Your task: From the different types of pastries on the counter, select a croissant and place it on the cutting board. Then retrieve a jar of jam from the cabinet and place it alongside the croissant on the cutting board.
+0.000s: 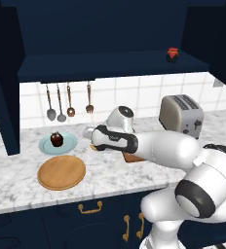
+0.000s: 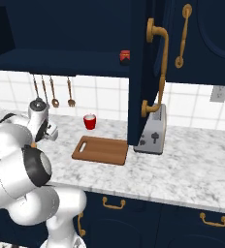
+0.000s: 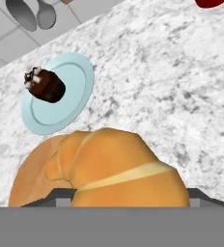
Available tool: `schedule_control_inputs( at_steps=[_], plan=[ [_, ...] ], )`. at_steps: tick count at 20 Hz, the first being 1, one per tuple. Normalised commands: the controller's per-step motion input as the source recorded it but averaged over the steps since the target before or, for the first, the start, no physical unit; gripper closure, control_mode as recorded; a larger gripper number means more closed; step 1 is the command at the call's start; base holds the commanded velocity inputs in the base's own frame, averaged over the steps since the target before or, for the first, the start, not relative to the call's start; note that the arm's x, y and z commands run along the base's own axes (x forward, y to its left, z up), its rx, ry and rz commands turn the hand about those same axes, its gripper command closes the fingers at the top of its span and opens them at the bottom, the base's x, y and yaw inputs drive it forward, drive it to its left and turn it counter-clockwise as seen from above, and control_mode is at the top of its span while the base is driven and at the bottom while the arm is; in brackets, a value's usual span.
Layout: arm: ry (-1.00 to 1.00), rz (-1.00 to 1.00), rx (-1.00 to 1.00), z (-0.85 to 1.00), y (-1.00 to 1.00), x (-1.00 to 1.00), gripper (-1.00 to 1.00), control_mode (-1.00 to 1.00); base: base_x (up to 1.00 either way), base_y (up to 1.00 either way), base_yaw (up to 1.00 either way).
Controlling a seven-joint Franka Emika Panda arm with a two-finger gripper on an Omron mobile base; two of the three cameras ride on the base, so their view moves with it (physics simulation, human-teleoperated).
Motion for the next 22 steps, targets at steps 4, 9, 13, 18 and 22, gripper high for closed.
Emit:
schedule_control_inputs(
  at_steps=[4,9,13,18,22],
  plan=[
    [0.04,0.0,0.0,0.0,-0.59,0.14,1.0,-1.0,0.0,0.0,0.0],
    [0.0,-0.03,0.0,0.0,-0.42,0.14,1.0,-1.0,0.0,0.0,0.0],
    [0.0,0.0,-0.02,0.0,-0.64,0.0,1.0,-1.0,0.0,0.0,0.0],
    [-0.01,0.0,-0.02,0.0,-0.7,0.0,1.0,-1.0,0.0,0.0,0.0],
    [-0.04,0.0,-0.02,0.0,-0.76,0.0,1.0,-1.0,0.0,0.0,0.0]
  ],
)
